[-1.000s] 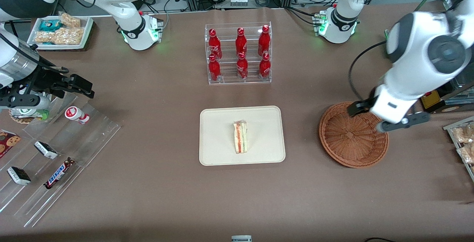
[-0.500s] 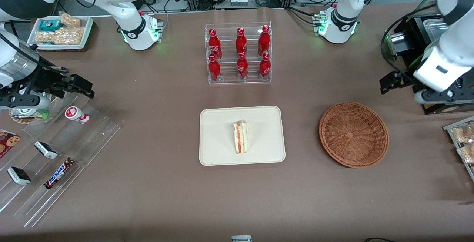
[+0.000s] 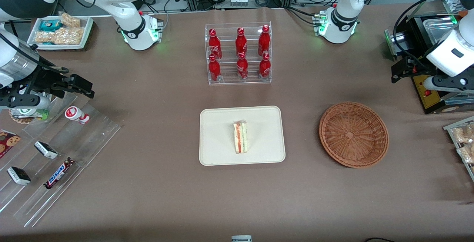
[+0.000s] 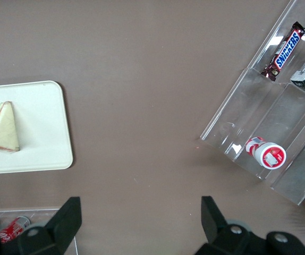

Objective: Place sandwich from basket to tray

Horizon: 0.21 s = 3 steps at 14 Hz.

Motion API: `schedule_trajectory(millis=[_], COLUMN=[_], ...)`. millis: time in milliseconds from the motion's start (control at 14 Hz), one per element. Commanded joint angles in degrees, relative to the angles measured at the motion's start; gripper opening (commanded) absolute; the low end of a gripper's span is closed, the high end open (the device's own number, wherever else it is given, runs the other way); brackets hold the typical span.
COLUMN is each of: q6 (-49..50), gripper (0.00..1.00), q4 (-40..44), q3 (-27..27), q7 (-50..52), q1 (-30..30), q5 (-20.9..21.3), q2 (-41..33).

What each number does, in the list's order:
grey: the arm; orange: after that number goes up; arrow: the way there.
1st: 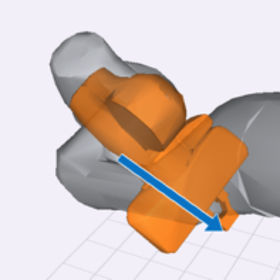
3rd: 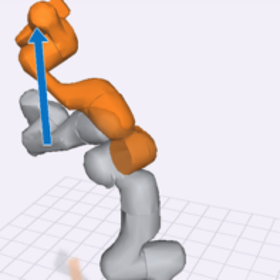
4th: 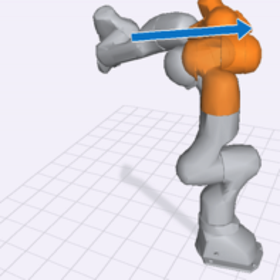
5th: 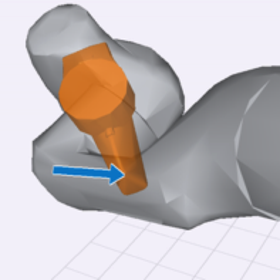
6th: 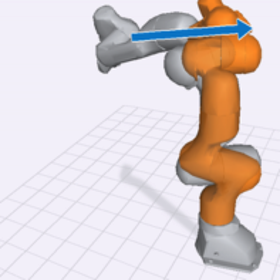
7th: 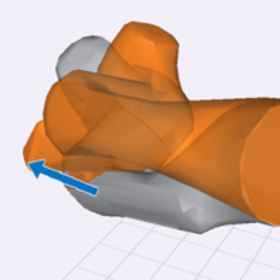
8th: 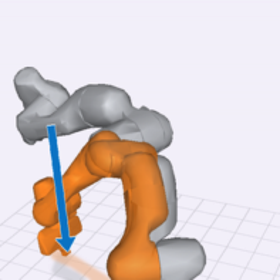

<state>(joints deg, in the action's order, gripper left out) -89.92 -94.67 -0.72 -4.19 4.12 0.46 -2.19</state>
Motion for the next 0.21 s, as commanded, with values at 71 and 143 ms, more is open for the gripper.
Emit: schedule_trajectory(millis=[71,143], q6=[0.54,0.54], gripper=[1.00,1.00], q4=[0.36,0.27], q3=[0.19,0.19], q7=[-1.08,-1.08], q1=[-0.25,-0.17], q5=[-0.02,-0.02], q2=[0.25,0.34])
